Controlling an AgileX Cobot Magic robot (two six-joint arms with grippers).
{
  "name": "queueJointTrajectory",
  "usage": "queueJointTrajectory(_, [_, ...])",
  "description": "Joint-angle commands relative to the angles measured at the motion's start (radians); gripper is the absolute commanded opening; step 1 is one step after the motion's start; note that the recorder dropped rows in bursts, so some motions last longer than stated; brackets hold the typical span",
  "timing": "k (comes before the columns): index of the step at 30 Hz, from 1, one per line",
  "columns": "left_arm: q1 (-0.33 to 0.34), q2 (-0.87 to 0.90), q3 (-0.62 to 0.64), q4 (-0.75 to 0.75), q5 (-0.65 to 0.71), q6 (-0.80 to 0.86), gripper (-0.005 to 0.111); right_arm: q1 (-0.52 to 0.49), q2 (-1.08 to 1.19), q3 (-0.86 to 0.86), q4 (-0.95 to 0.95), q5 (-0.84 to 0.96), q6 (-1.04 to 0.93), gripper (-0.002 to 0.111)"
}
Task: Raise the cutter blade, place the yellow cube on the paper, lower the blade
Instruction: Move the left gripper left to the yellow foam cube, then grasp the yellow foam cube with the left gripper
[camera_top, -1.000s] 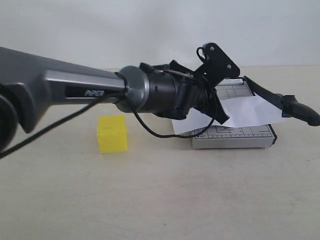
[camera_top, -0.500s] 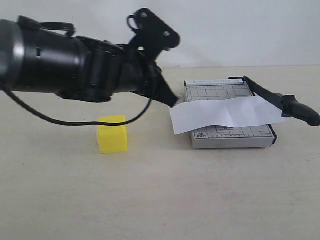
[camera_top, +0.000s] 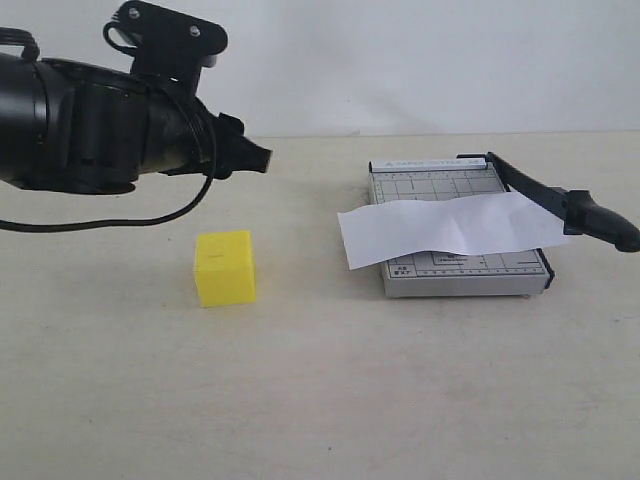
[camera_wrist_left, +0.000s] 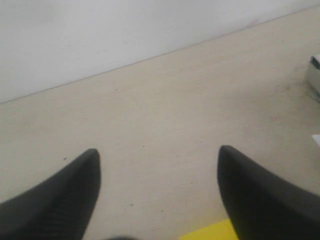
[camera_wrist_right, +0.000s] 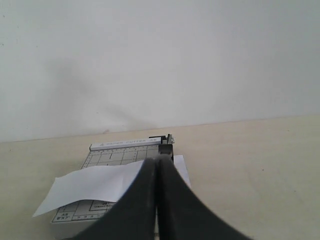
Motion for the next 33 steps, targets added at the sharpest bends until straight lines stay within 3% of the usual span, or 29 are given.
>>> queueJointTrajectory(1, [0.003, -0.009, 0.007, -0.007, -0.104, -0.051, 0.074, 0.001, -0.06, 0.005, 0.0, -0.006, 0.002, 0.0])
queueJointTrajectory(6, [0.0, -0.009, 0.021, -0.007, -0.104, -0.055, 0.075, 0.001, -0.1, 0.005, 0.0, -0.006, 0.002, 0.0])
queueJointTrajectory(18, [-0.004, -0.009, 0.19, -0.007, -0.093, -0.141, 0.075, 0.001, -0.1, 0.005, 0.0, -0.006, 0.0, 0.0])
queueJointTrajectory(25, [-0.004, -0.009, 0.209, -0.007, 0.046, -0.147, 0.075, 0.001, -0.1, 0.005, 0.0, -0.006, 0.0, 0.0])
queueJointTrajectory(33, [-0.002, 0.04, 0.199, -0.007, 0.197, -0.283, 0.074, 0.001, -0.1, 0.005, 0.0, -0.006, 0.0, 0.0])
